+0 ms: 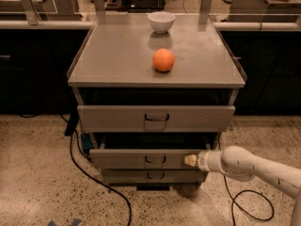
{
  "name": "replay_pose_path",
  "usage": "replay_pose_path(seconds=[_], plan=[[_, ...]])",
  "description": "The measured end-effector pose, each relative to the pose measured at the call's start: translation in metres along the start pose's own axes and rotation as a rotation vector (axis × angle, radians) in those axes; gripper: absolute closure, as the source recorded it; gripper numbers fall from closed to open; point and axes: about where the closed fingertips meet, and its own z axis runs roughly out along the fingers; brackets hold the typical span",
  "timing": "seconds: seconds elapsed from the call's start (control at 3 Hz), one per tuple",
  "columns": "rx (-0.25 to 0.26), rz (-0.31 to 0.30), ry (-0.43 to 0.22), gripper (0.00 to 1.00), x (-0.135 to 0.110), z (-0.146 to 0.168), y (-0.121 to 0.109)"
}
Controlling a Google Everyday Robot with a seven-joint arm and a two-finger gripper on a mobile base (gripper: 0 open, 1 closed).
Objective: Close middle drawer
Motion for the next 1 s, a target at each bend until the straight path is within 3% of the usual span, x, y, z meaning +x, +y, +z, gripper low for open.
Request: replay_pose_path(seconds=[0.67,1.0], plan=[[-0.015,-0.03,-0.053,1.0,-0.039,0.012,-0.001],[-0.015,-0.03,-0.053,1.0,-0.039,0.012,-0.001]])
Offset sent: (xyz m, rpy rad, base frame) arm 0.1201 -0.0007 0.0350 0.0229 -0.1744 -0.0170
